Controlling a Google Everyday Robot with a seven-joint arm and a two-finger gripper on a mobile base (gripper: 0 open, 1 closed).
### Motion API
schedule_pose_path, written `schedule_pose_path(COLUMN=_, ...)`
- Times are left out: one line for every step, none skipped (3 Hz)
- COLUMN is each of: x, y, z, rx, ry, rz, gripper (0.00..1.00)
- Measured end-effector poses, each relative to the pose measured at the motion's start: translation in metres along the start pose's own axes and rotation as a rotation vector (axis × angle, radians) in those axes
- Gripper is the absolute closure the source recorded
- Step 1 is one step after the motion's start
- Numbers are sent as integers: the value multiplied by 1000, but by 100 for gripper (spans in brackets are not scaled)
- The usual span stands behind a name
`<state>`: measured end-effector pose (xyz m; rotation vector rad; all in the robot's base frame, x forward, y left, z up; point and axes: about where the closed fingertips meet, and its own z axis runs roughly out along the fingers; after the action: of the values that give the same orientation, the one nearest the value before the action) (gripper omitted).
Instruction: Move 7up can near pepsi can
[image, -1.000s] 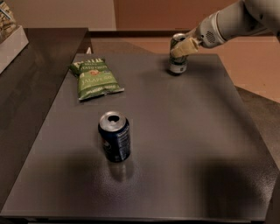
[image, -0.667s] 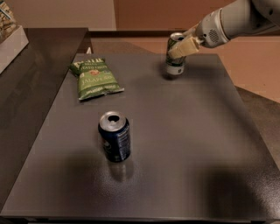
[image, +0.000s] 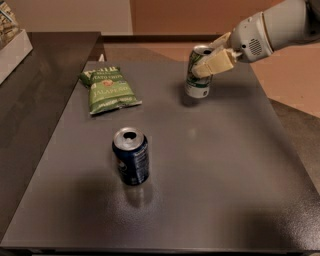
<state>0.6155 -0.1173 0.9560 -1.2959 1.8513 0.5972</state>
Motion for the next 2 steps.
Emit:
schedule_pose_path(x=4, y=37, z=-9, rx=-48, ry=14, rz=-1, gripper=100)
schedule_pose_path(x=4, y=37, z=-9, rx=-48, ry=14, rz=-1, gripper=100)
